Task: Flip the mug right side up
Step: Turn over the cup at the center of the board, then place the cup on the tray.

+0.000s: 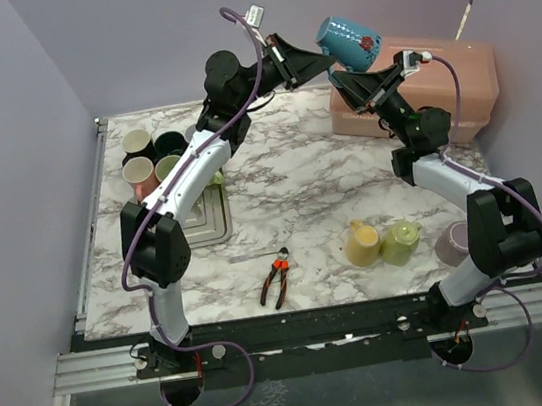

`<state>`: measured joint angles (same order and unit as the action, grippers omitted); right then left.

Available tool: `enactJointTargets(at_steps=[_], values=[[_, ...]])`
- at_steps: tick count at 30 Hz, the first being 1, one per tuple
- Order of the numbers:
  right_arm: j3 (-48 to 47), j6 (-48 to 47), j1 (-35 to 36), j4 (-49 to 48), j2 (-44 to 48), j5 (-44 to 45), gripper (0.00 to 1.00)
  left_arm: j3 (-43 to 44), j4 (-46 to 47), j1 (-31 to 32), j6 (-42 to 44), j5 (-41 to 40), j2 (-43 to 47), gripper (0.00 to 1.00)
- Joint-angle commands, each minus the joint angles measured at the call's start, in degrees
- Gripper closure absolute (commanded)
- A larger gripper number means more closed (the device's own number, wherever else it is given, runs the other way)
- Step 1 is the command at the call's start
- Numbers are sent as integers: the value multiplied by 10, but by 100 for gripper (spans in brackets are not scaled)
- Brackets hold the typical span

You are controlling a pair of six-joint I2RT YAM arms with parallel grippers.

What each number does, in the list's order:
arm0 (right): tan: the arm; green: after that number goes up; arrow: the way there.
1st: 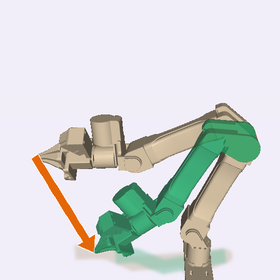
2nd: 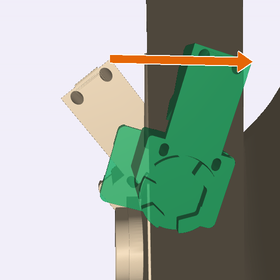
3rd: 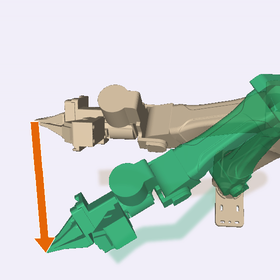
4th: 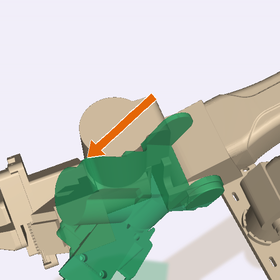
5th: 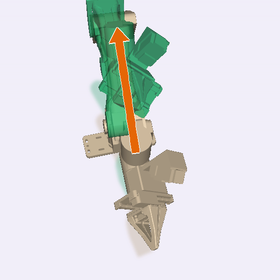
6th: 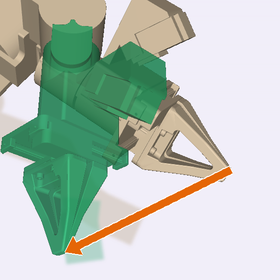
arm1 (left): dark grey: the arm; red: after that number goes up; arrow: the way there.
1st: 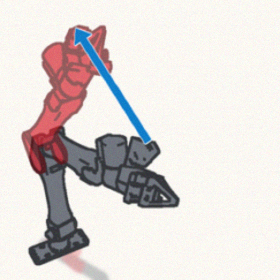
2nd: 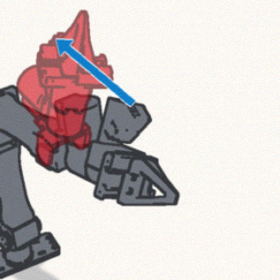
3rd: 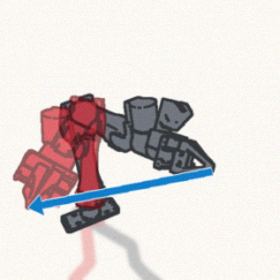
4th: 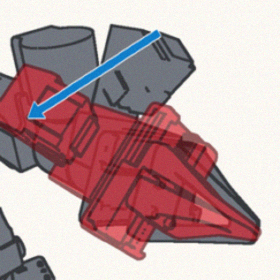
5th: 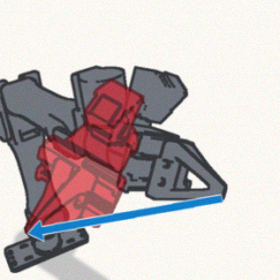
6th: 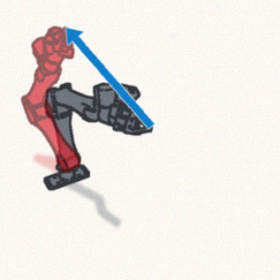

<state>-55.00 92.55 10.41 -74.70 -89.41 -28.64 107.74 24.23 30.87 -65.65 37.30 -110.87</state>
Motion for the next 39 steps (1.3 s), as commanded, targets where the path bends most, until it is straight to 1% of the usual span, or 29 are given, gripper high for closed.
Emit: enactJointTargets(at_steps=[1,4,5,8,9,10,12,14,17,20,21,22,24,28,31,33,36,39], values=[[-21,-7,-4,-30,5,44,84,-16,45,-7,-17,30,29,100],[-28,-32,-4,-6,10,32,97,-25,46,-7,-15,29,30,100],[-30,-46,-4,9,13,27,99,-28,46,-7,-13,29,31,100],[-36,-108,-3,73,34,8,99,-37,46,-7,-5,30,35,100],[-39,-134,-3,103,42,3,99,-40,45,-9,-3,32,36,95],[-42,-159,-3,131,52,-1,99,-41,45,-13,-4,36,34,86],[-47,-210,-2,193,74,-3,99,-39,39,-28,-2,47,30,72],[-51,-253,-1,248,99,0,99,-44,32,-47,-2,53,28,64],[-59,-304,-1,323,121,18,99,-75,20,-66,6,57,36,55],[-67,-342,0,409,134,55,99,-128,-11,-74,39,51,52,47],[-74,-362,2,449,135,69,99,-144,-33,-77,60,47,58,43],[-87,-387,6,509,134,84,99,-155,-68,-81,84,37,64,41],[-115,-437,18,582,127,109,99,-169,-148,-90,154,12,77,39],[-158,-539,70,687,100,167,99,-167,-335,-103,300,-91,107,31],[-187,-608,128,754,73,228,99,-167,-428,-111,374,-196,133,23],[-196,-633,165,788,54,261,99,-172,-477,-116,407,-270,151,17],[-203,-653,210,810,30,293,99,-180,-534,-119,439,-395,176,10],[-221,-675,250,838,0,320,99,-197,-569,-124,446,-511,202,8]])
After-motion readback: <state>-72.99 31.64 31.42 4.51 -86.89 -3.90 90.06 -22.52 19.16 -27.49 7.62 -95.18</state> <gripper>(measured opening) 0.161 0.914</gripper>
